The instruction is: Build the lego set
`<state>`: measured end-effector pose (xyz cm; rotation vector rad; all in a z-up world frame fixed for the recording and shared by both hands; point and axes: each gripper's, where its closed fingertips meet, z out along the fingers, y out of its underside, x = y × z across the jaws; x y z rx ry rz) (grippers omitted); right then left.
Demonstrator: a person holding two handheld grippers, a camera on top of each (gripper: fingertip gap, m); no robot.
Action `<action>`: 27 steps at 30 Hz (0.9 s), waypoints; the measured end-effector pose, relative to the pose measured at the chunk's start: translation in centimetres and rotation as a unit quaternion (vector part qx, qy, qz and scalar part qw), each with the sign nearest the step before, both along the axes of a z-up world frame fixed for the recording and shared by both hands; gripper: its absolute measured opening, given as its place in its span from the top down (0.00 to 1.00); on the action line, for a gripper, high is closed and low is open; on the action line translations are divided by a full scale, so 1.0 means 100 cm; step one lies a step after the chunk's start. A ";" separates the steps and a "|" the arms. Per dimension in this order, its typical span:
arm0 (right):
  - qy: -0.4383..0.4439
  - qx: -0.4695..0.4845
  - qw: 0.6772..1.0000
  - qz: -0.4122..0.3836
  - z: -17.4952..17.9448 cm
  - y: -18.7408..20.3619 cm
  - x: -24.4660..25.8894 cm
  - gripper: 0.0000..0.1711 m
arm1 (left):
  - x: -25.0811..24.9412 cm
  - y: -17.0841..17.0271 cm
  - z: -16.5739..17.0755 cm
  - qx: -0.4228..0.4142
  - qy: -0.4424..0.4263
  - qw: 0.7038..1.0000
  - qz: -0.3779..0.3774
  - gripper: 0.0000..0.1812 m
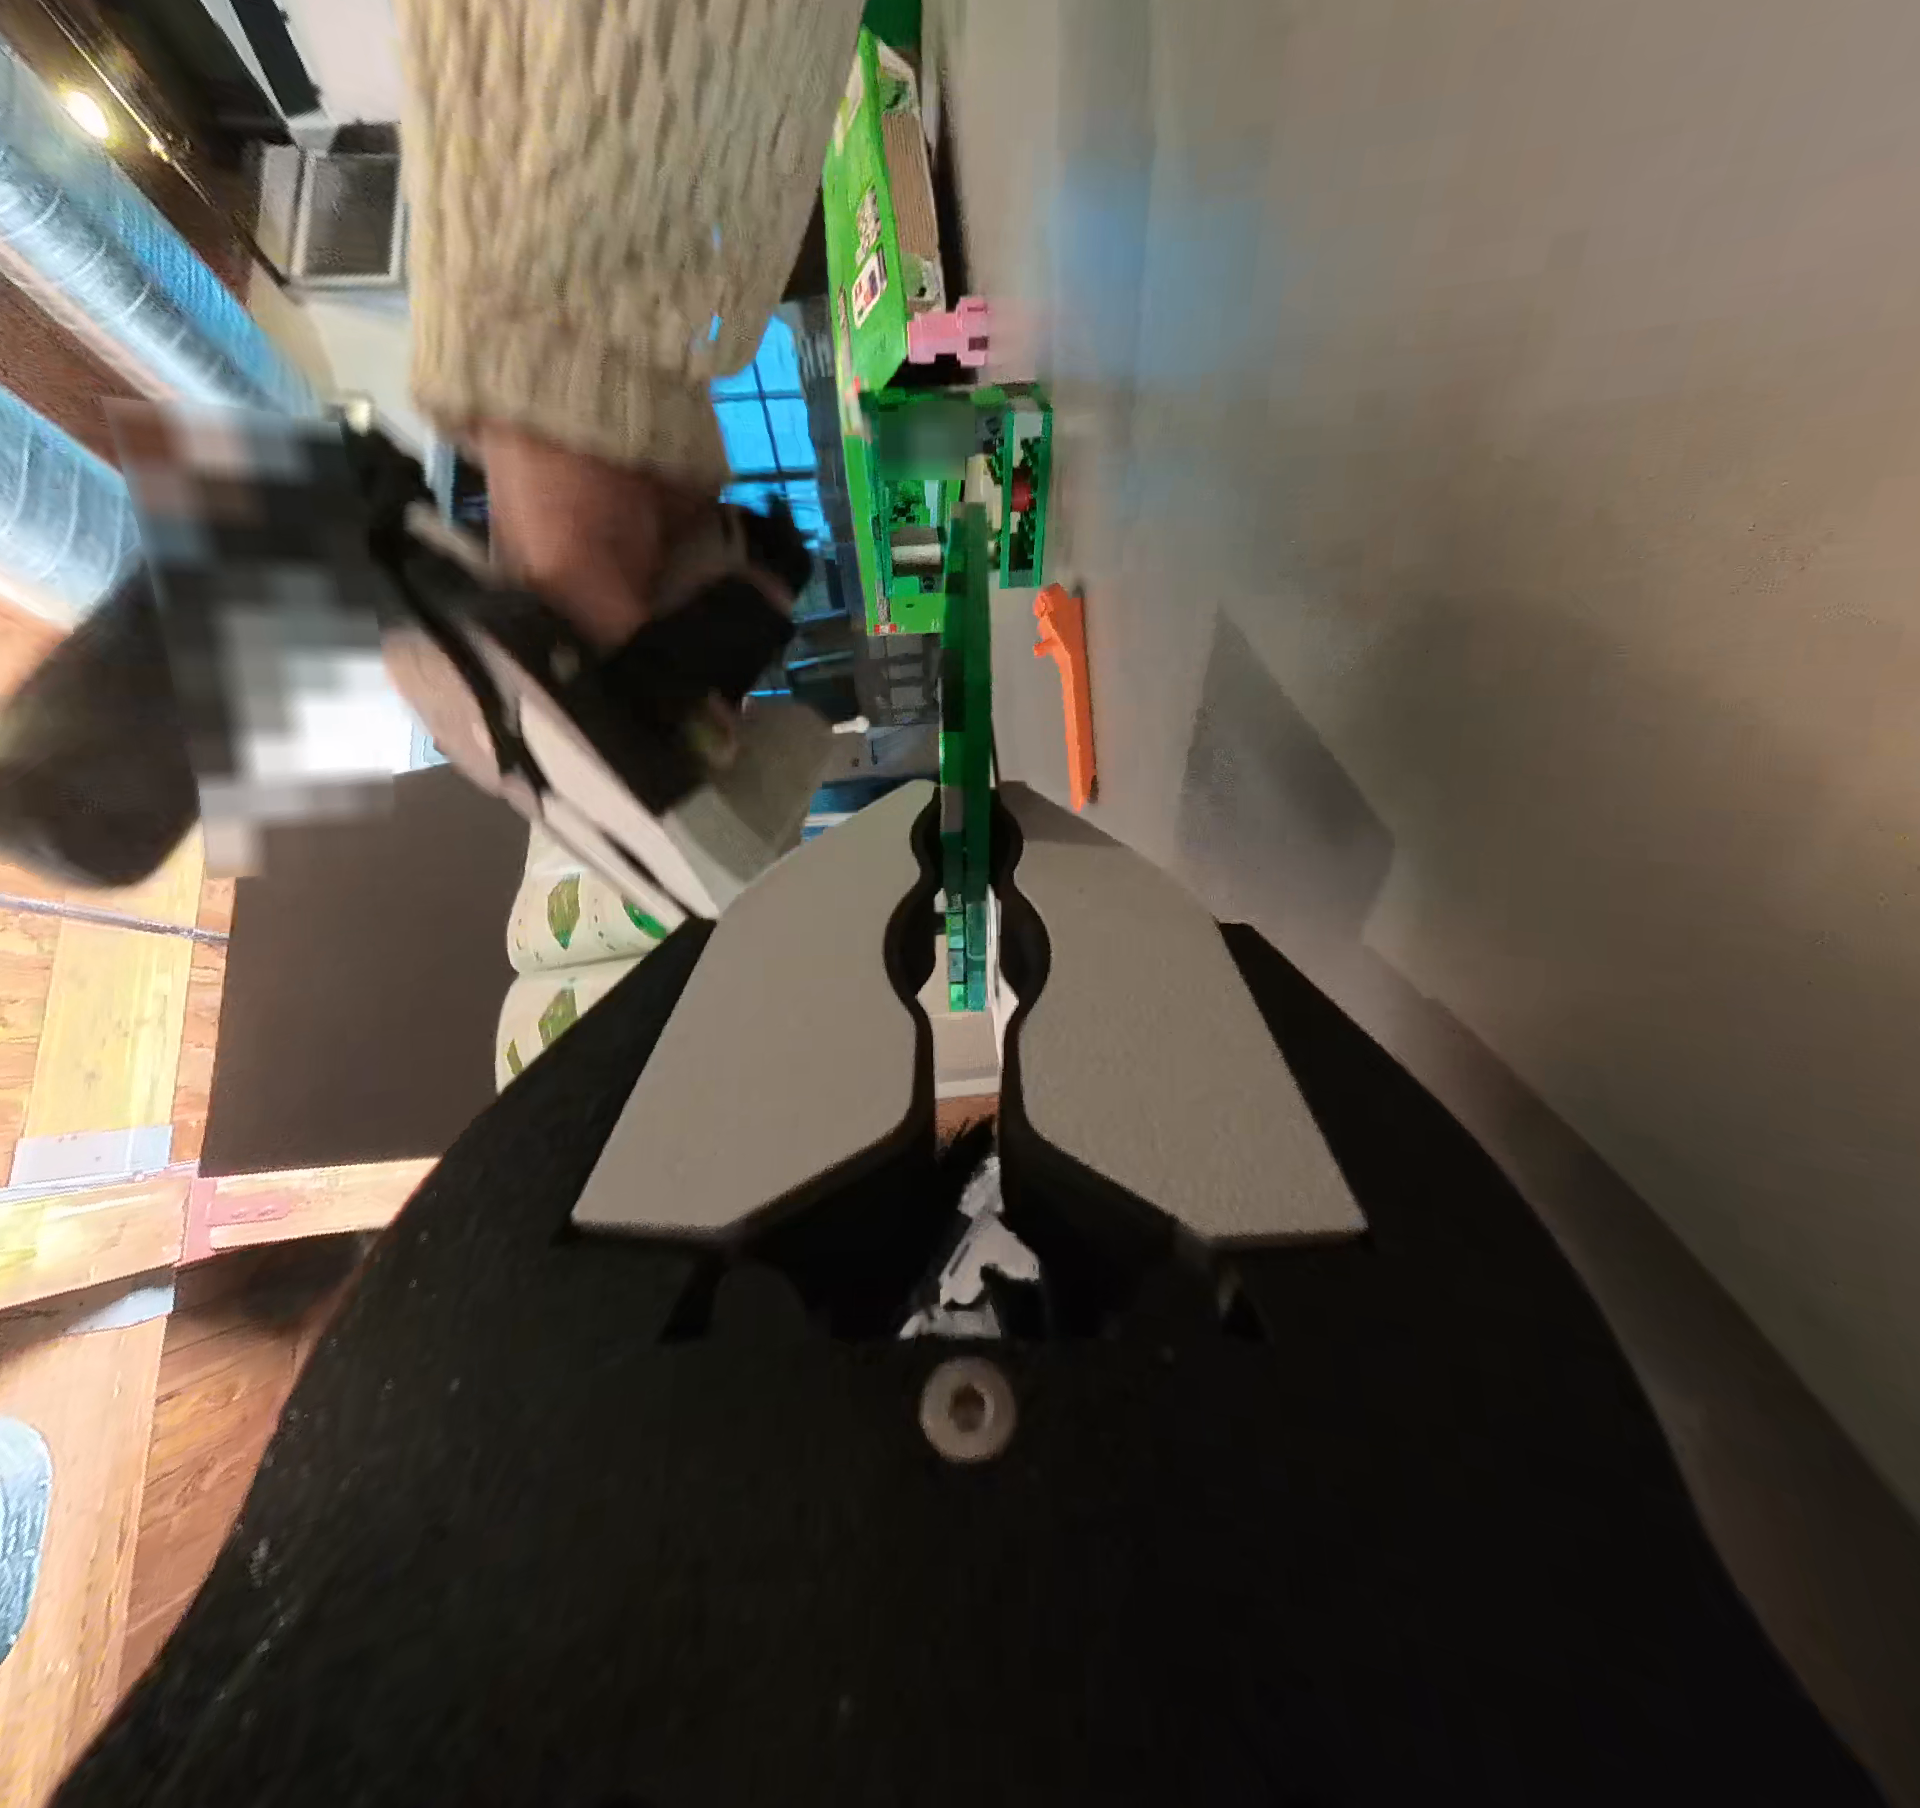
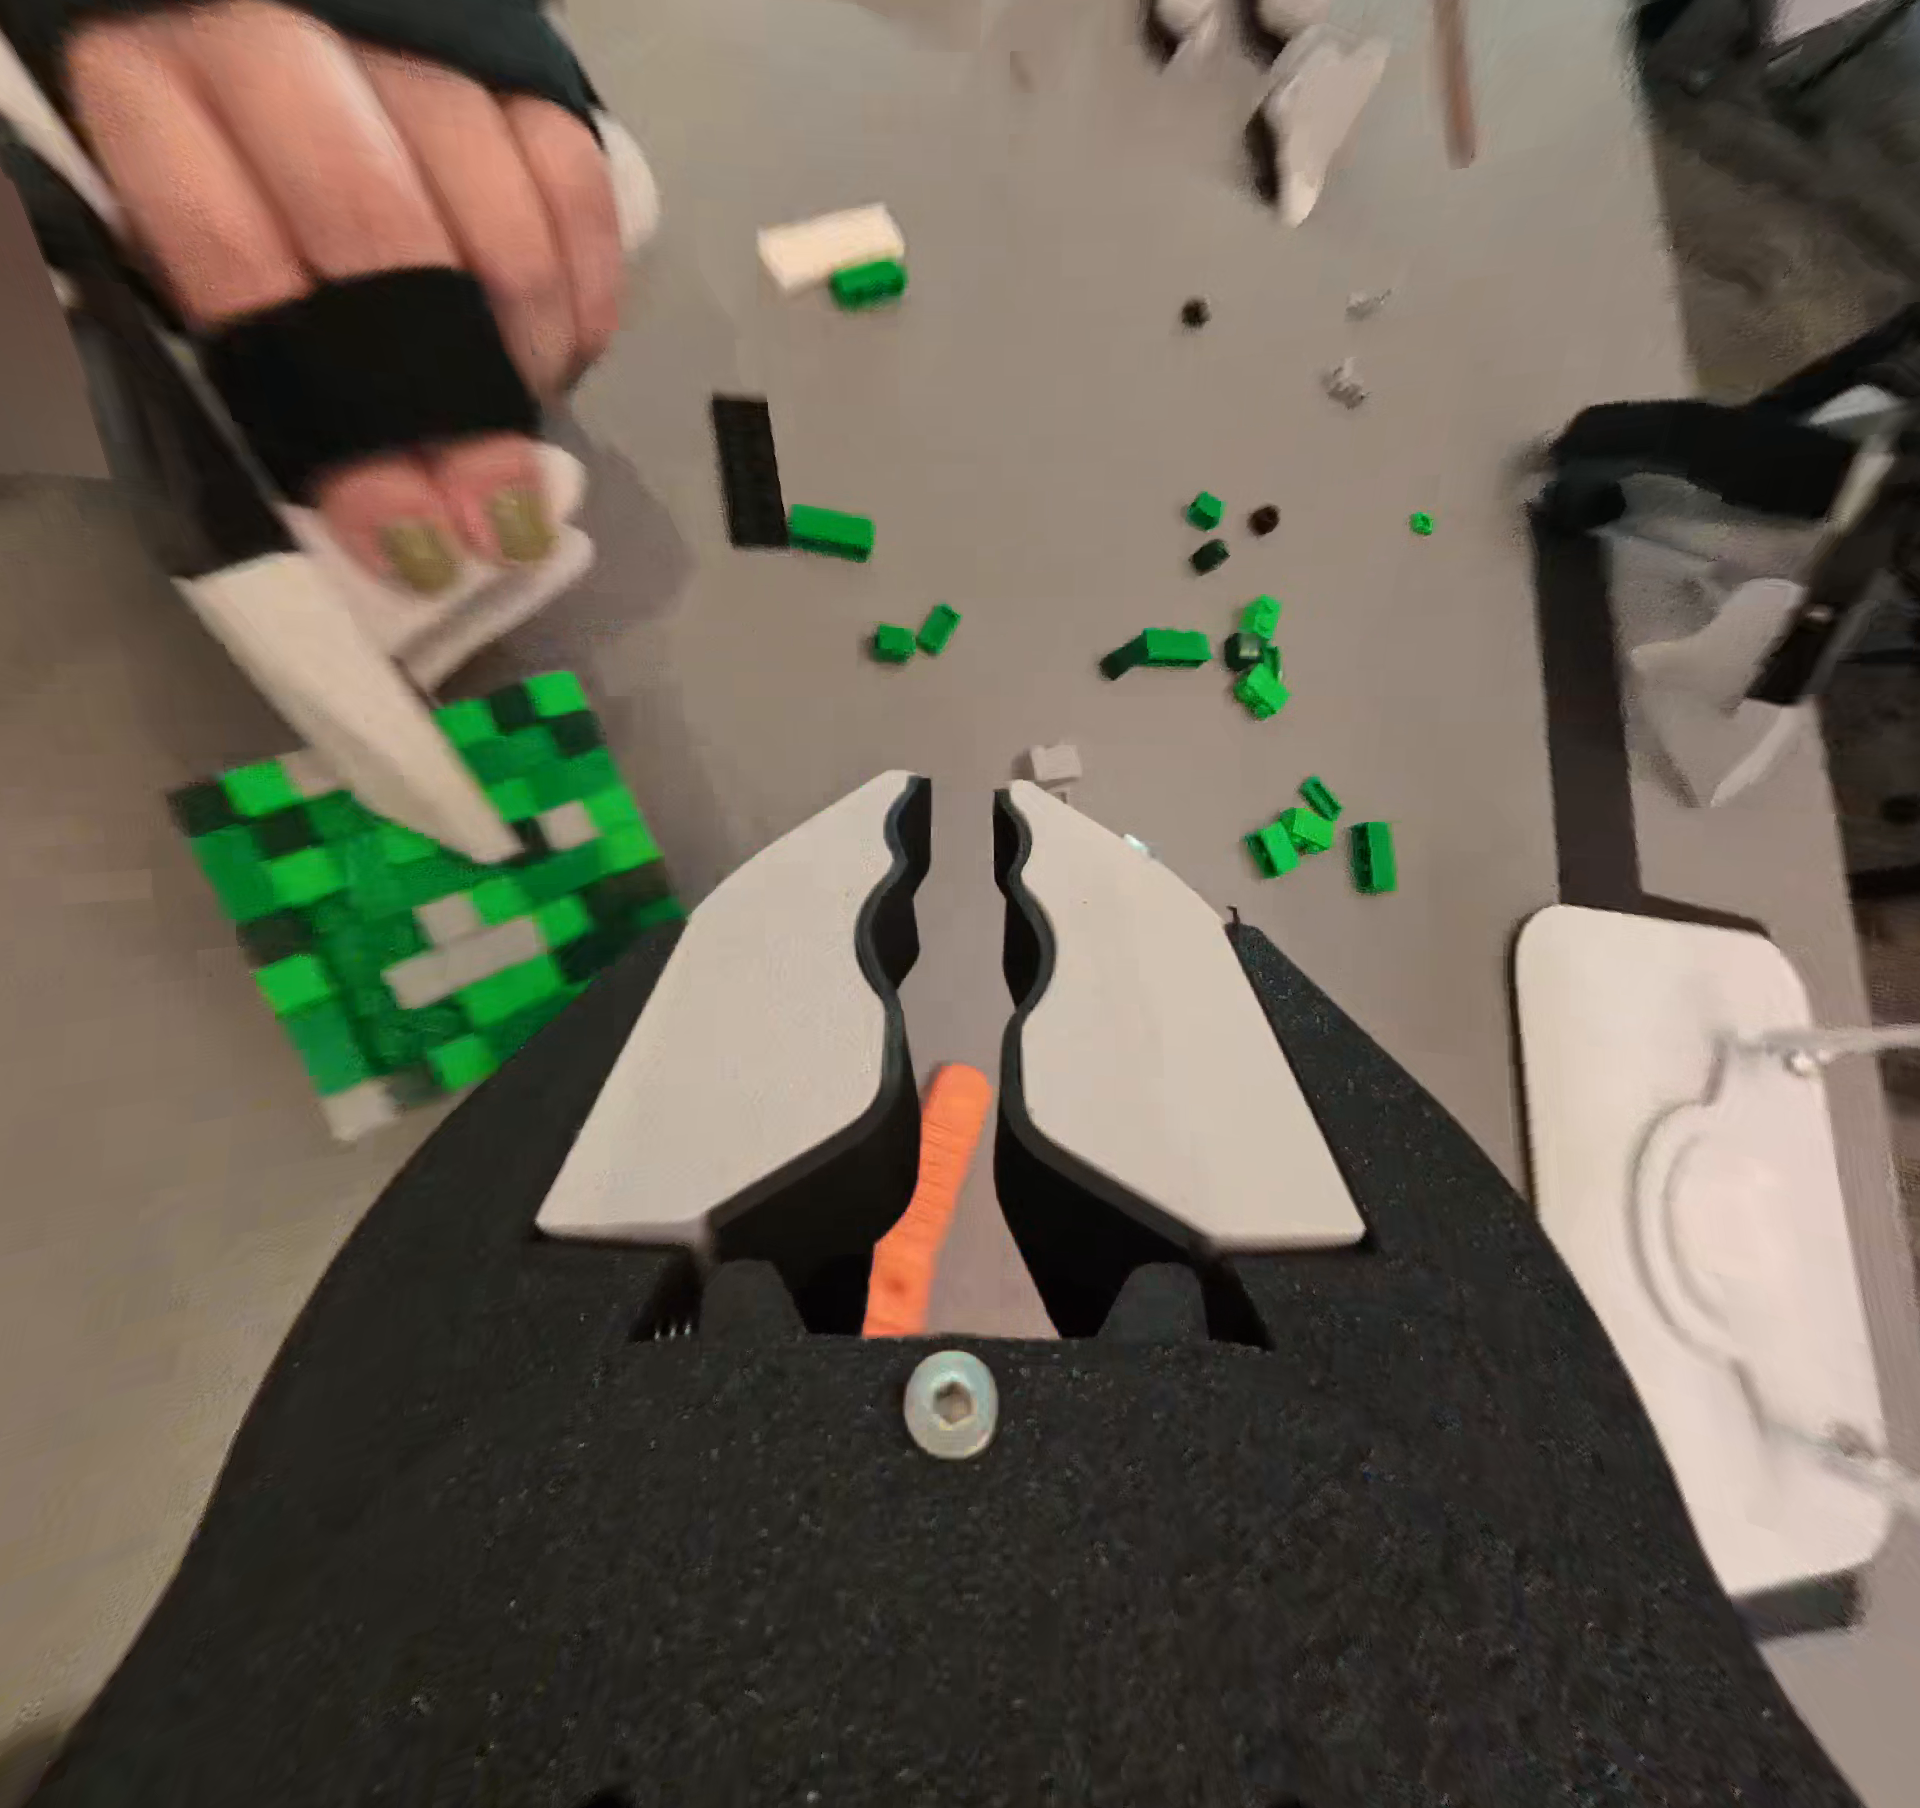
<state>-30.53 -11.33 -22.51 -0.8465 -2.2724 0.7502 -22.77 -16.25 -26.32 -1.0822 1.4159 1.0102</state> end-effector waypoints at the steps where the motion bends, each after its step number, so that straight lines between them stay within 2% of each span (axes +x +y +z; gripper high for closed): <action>1: -0.040 0.013 0.999 0.023 -0.004 0.003 -0.006 0.93 | 0.003 -0.001 -0.001 -0.001 0.002 1.000 -0.004 0.97; 5: -0.135 0.065 0.984 0.100 -0.030 0.012 -0.031 0.92 | 0.013 -0.003 -0.006 -0.012 0.012 1.000 -0.020 0.97; 7: -0.176 0.117 0.972 0.103 -0.052 0.028 -0.039 0.91 | 0.012 -0.003 -0.006 -0.014 0.012 1.000 -0.020 0.97; 11: -0.214 0.084 0.968 0.104 -0.073 0.031 -0.050 0.91 | 0.012 -0.003 -0.005 -0.013 0.011 1.000 -0.019 0.97; 20: -0.263 0.084 0.954 0.116 -0.086 0.032 -0.057 0.90 | 0.011 -0.002 -0.006 -0.016 0.016 1.000 -0.018 0.97; 24: -0.270 0.088 0.951 0.122 -0.086 0.030 -0.054 0.96 | 0.010 -0.001 -0.007 -0.019 0.016 1.000 -0.016 0.97; 27: -0.234 0.107 0.958 0.124 -0.076 0.029 -0.047 0.96 | 0.003 0.001 -0.006 -0.021 0.010 1.000 -0.003 0.97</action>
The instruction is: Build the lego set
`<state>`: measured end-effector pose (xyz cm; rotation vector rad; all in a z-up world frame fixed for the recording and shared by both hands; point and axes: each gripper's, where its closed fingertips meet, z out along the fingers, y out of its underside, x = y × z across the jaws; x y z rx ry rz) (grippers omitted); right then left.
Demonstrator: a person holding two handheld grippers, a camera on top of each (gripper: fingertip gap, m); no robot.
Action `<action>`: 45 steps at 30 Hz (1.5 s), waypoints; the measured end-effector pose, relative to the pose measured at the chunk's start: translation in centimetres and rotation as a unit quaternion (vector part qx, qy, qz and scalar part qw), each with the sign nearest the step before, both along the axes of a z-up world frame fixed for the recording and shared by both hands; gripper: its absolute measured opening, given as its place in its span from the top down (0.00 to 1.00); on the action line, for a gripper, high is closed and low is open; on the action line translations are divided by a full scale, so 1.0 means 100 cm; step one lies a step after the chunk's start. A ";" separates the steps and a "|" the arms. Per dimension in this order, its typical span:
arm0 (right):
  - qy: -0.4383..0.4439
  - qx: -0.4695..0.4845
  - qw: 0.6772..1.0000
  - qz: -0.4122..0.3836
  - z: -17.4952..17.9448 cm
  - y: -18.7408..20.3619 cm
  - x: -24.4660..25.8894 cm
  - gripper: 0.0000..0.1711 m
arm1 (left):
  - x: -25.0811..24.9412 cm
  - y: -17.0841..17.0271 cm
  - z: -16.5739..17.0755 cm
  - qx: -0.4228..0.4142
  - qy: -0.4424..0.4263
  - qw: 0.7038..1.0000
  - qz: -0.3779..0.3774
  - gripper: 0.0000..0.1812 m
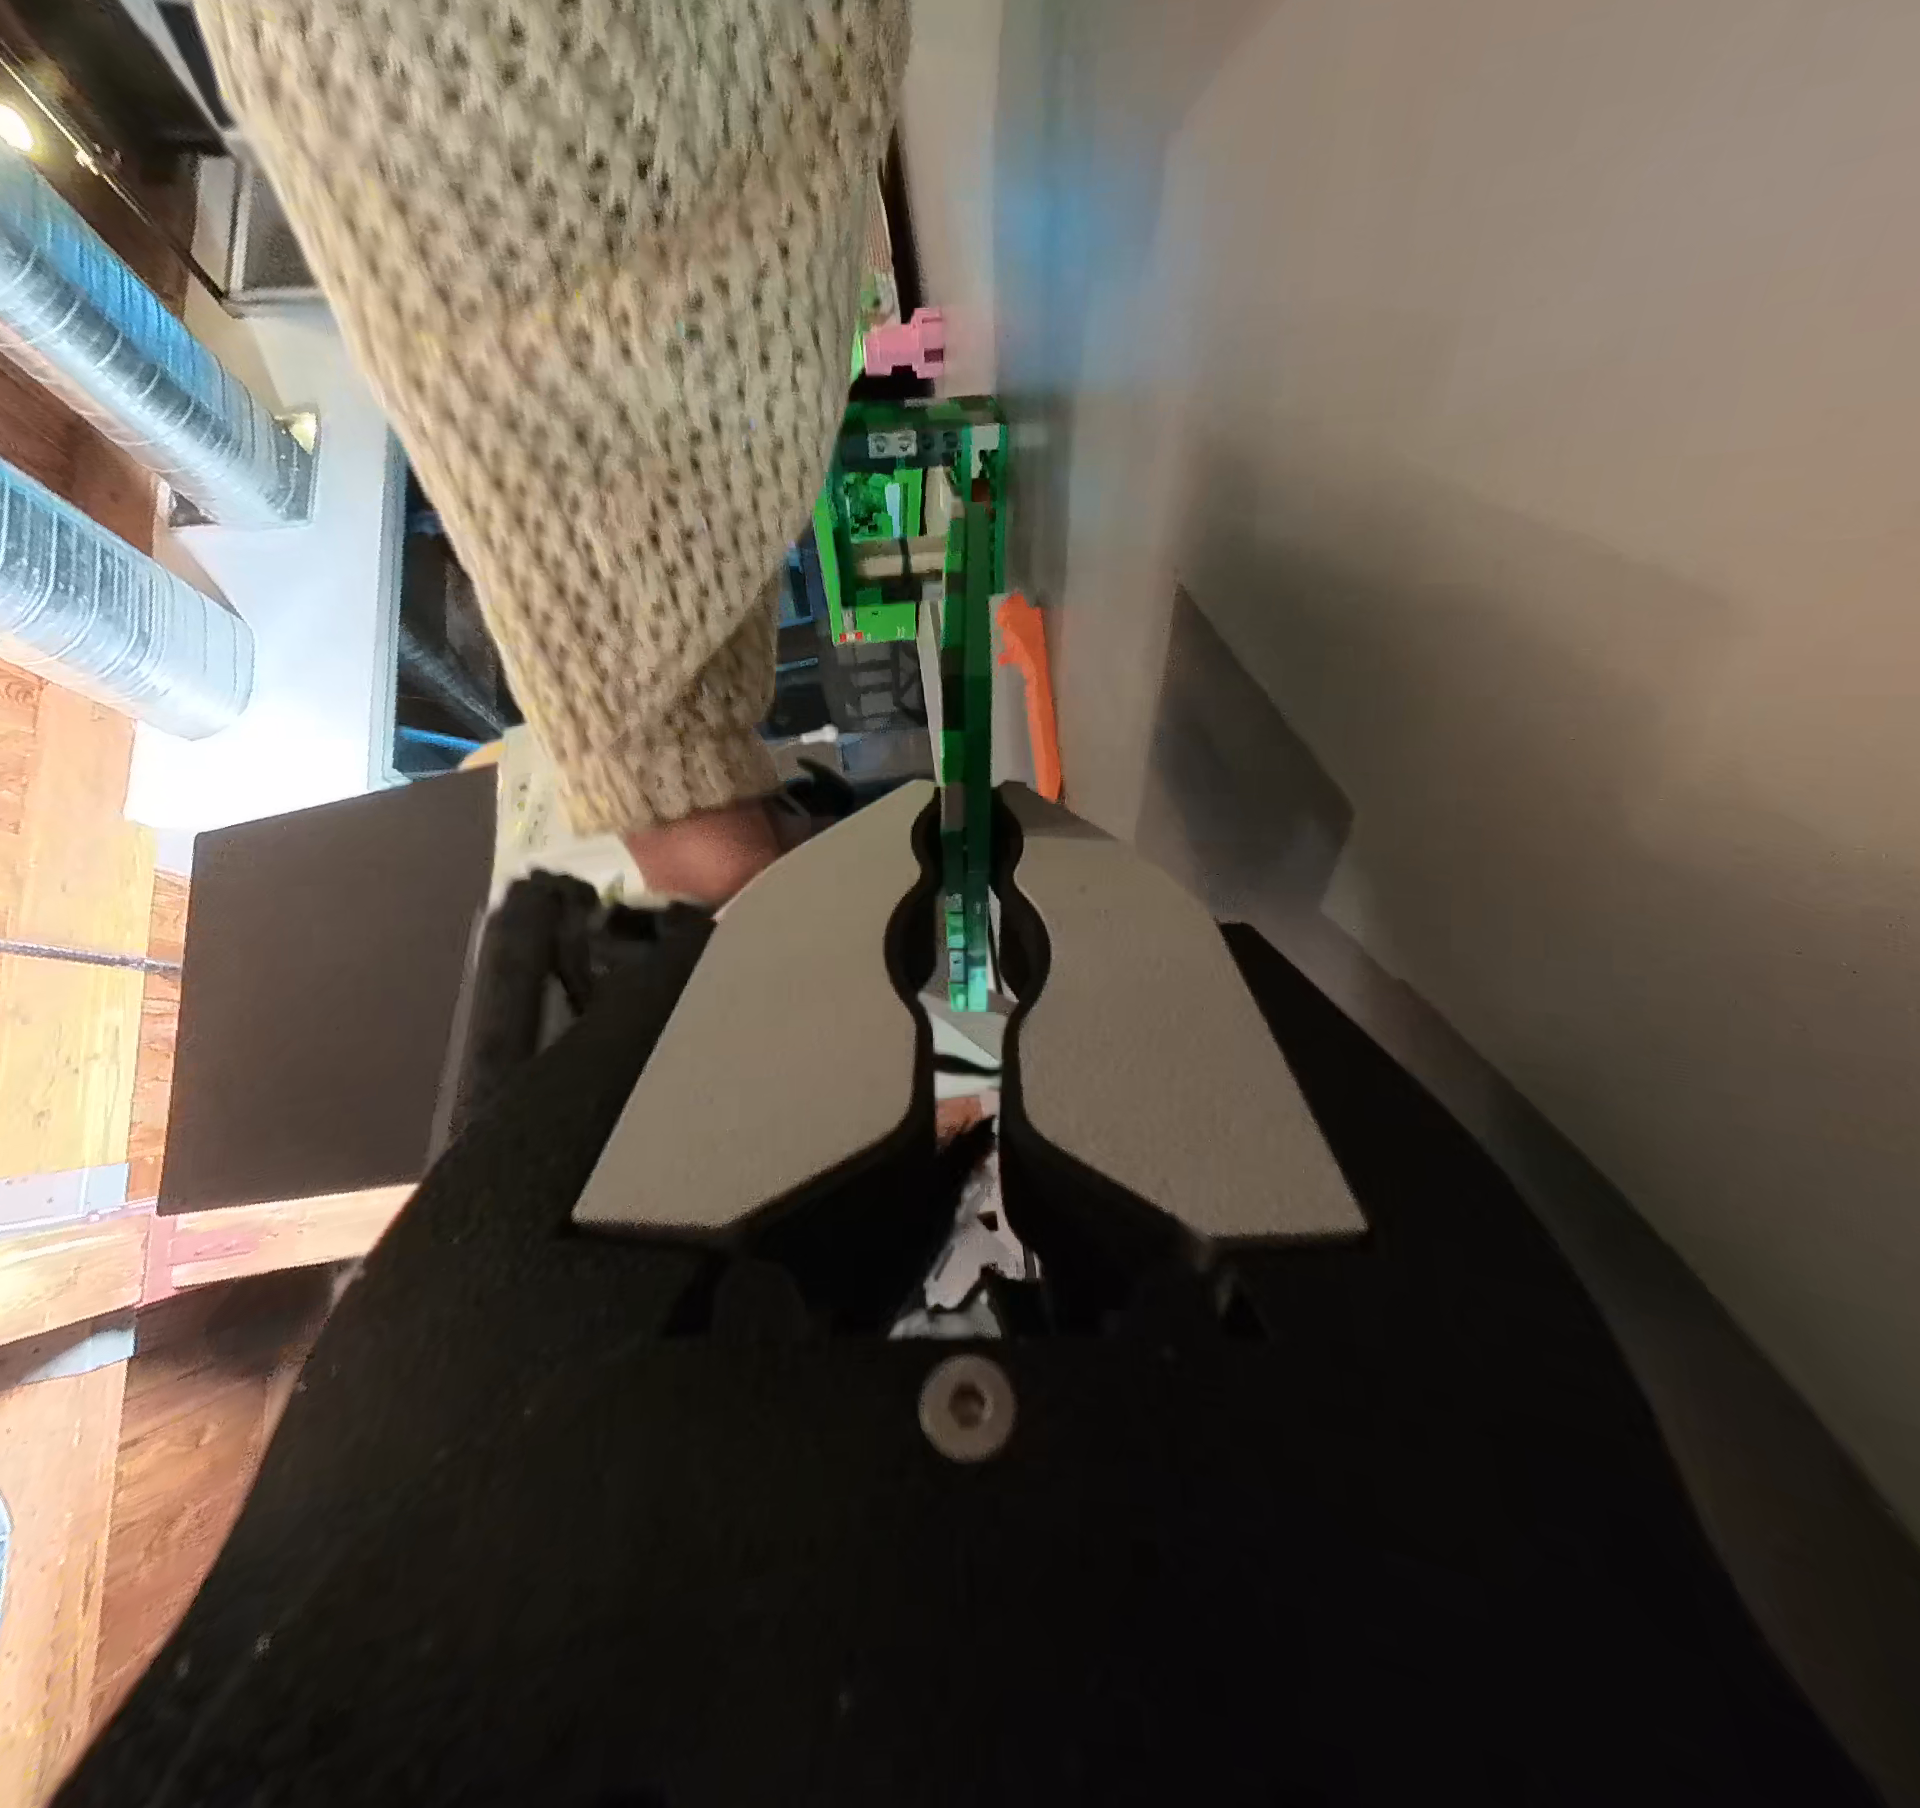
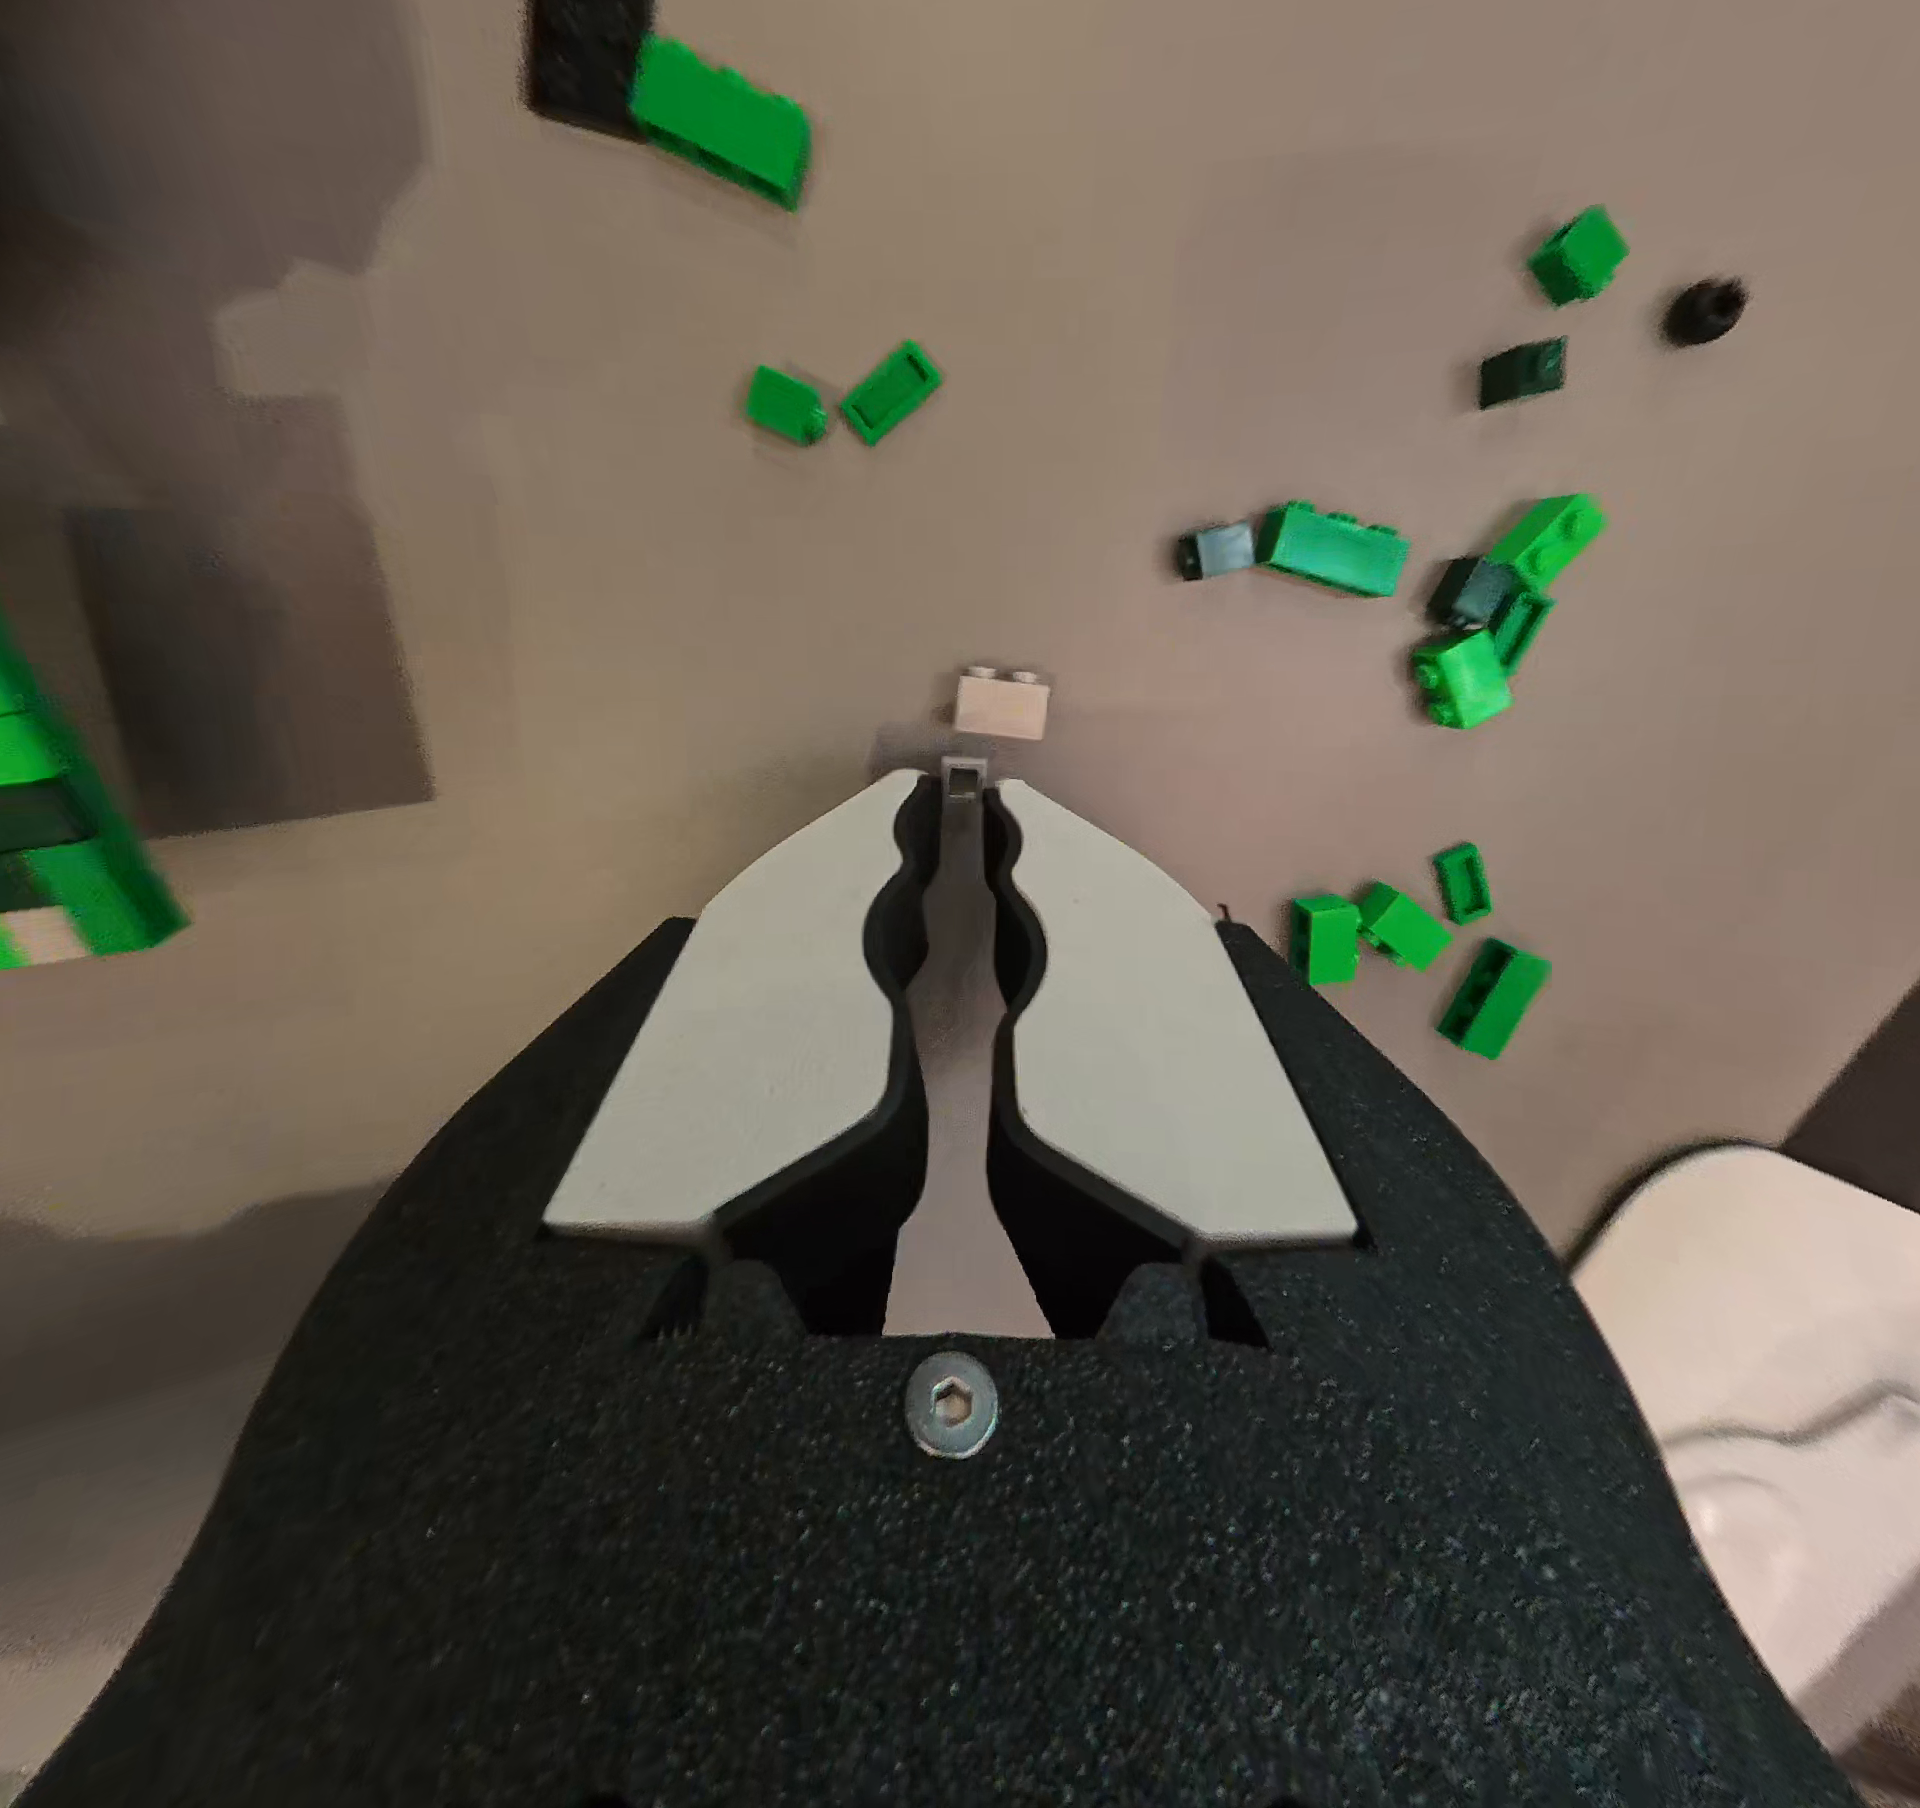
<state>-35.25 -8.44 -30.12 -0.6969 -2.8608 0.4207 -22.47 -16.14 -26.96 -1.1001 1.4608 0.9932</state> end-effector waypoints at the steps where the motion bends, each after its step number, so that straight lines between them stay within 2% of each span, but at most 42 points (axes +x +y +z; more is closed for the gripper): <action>1: 0.027 -0.001 1.000 0.006 0.009 -0.004 0.004 0.96 | -0.004 0.001 0.001 0.000 -0.002 1.000 0.008 0.97; 4: 0.155 0.027 0.986 0.056 0.045 -0.018 0.025 0.96 | -0.018 0.004 0.009 0.005 -0.028 0.999 0.037 0.97; 6: 0.277 0.085 0.950 0.114 0.071 -0.028 0.042 0.96 | -0.024 0.006 0.013 0.000 -0.059 0.997 0.049 0.97; 8: 0.395 0.164 0.886 0.179 0.094 -0.039 0.060 0.96 | -0.027 0.006 0.017 -0.004 -0.085 0.995 0.054 0.97; 10: 0.480 0.242 0.805 0.251 0.105 -0.051 0.080 0.96 | -0.026 0.005 0.022 -0.002 -0.111 0.993 0.046 0.97; 12: 0.521 0.314 0.735 0.299 0.108 -0.057 0.094 0.96 | -0.021 0.003 0.026 -0.001 -0.131 0.991 0.029 0.97; 15: 0.559 0.389 0.628 0.378 0.109 -0.068 0.110 0.96 | -0.016 0.000 0.029 0.013 -0.115 0.993 0.015 0.97; 20: 0.530 0.459 0.523 0.484 0.090 -0.078 0.123 0.96 | -0.008 -0.003 0.027 0.025 -0.077 0.997 0.002 0.97; 26: 0.498 0.489 0.471 0.539 0.078 -0.073 0.129 0.96 | -0.009 -0.003 0.028 0.028 -0.074 0.997 0.001 0.97; 34: 0.486 0.490 0.442 0.573 0.075 -0.074 0.134 0.95 | -0.011 -0.002 0.027 0.025 -0.076 0.997 0.003 0.97; 36: 0.482 0.492 0.441 0.576 0.074 -0.073 0.135 0.93 | -0.011 -0.001 0.027 0.024 -0.075 0.997 0.003 0.97; 38: 0.474 0.488 0.455 0.574 0.073 -0.070 0.137 0.92 | -0.011 -0.001 0.027 0.025 -0.076 0.997 0.004 0.97; 39: 0.471 0.485 0.475 0.564 0.073 -0.068 0.137 0.92 | -0.012 -0.001 0.028 0.027 -0.078 0.997 0.006 0.97; 40: 0.472 0.472 0.513 0.539 0.076 -0.065 0.136 0.92 | -0.013 -0.001 0.029 0.028 -0.080 0.996 0.008 0.97; 41: 0.475 0.447 0.574 0.495 0.080 -0.062 0.135 0.97 | -0.014 -0.001 0.030 0.031 -0.079 0.996 0.010 0.97; 42: 0.474 0.409 0.651 0.428 0.084 -0.059 0.132 1.00 | -0.014 -0.001 0.030 0.033 -0.078 0.996 0.011 0.97; 44: 0.441 0.283 0.817 0.242 0.091 -0.054 0.126 1.00 | -0.012 -0.001 0.031 0.036 -0.072 0.997 0.007 0.97; 45: 0.398 0.194 0.883 0.153 0.090 -0.057 0.126 1.00 | -0.011 -0.002 0.031 0.037 -0.069 0.997 0.006 0.97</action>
